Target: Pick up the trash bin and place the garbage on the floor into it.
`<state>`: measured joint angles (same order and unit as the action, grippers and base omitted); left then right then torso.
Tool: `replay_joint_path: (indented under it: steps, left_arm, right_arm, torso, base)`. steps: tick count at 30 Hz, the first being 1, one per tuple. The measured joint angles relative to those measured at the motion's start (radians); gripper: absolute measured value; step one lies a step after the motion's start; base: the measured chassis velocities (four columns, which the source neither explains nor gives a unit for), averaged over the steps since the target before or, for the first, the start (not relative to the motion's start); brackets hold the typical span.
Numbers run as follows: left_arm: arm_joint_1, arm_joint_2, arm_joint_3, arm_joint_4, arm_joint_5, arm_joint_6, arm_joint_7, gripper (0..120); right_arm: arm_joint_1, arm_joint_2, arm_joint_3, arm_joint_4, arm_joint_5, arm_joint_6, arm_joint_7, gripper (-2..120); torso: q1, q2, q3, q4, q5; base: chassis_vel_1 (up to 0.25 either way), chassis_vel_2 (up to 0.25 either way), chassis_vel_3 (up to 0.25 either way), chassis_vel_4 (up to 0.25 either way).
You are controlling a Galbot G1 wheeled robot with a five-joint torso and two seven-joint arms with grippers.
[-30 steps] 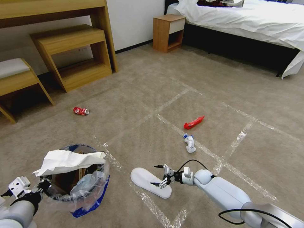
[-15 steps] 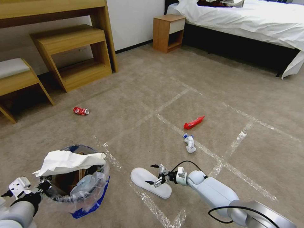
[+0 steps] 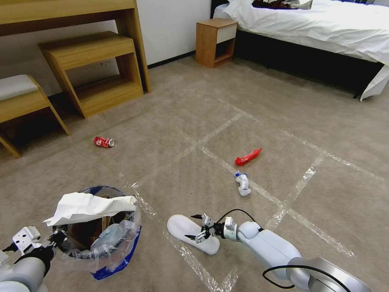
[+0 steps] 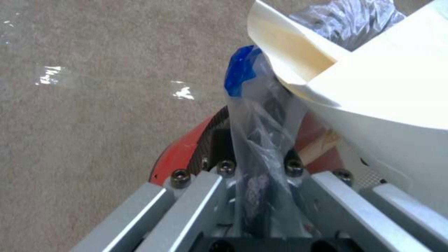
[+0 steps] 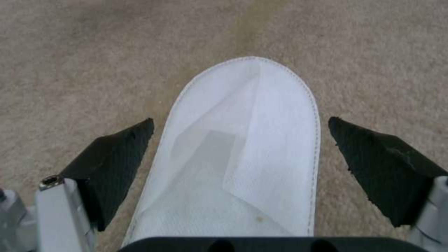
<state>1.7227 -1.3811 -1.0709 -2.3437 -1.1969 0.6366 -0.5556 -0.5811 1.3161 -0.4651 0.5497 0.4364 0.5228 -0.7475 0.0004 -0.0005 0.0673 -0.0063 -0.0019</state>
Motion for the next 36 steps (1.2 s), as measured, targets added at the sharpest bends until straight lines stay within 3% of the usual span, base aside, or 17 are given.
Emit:
replay_joint_path:
  steps: [6,8,17,19,25,27,31,32,36]
  left_arm:
    - [0.000,0.002,0.001,0.000,0.000,0.000,0.000,0]
    - [0.000,0.002,0.003,0.000,0.001,0.000,0.000,0]
    - [-0.004,0.006,0.006,0.005,0.003,0.000,0.000,0]
    - [-0.006,0.007,0.009,0.010,0.005,0.000,0.000,0]
    - [-0.010,0.012,0.011,0.018,0.008,-0.001,0.000,0]
    - [-0.014,0.019,0.011,0.024,0.008,-0.003,0.001,0]
    - [-0.016,0.022,0.012,0.027,0.008,-0.003,0.001,0]
    - [-0.018,0.023,0.014,0.029,0.008,-0.005,0.001,0]
    - [-0.019,0.026,0.015,0.030,0.008,-0.006,0.001,0]
  right_arm:
    - [0.000,0.004,0.001,-0.010,0.001,0.000,0.000,93]
    - [0.001,0.009,0.001,-0.020,0.002,0.000,0.000,82]
    - [0.001,0.025,0.001,-0.045,0.002,0.003,0.000,59]
    - [0.001,0.030,0.001,-0.049,0.003,0.004,0.000,48]
    - [0.003,0.035,0.000,-0.046,0.015,0.006,0.001,31]
    - [0.005,0.034,-0.002,-0.030,0.030,0.006,0.001,18]
    - [0.007,0.031,-0.004,-0.018,0.039,0.004,0.003,11]
    - [0.011,0.028,-0.005,-0.007,0.047,0.003,0.006,1]
    - [0.015,0.022,-0.006,0.013,0.060,-0.002,0.014,0]
  torso:
    - [0.000,0.000,0.000,0.0000,0.0000]
    - [0.000,0.000,0.000,0.0000,0.0000]
    - [0.000,0.000,0.000,0.0000,0.0000]
    - [0.000,0.000,0.000,0.0000,-0.0001]
    - [0.000,0.000,0.000,0.0000,-0.0001]
    - [0.000,0.000,0.000,0.0000,-0.0001]
    - [0.000,0.000,0.000,0.0000,-0.0001]
    - [0.000,0.000,0.000,0.0001,-0.0001]
    - [0.000,0.000,0.000,0.0000,-0.0001]
  base:
    - [0.000,0.000,0.000,0.000]
    - [0.000,0.000,0.000,0.000]
    - [0.000,0.000,0.000,0.000]
    - [0.000,0.000,0.000,0.000]
    - [0.000,0.000,0.000,0.000]
    - [0.000,0.000,0.000,0.000]
    - [0.000,0.000,0.000,0.000]
    - [0.000,0.000,0.000,0.000]
    - [0.000,0.000,0.000,0.000]
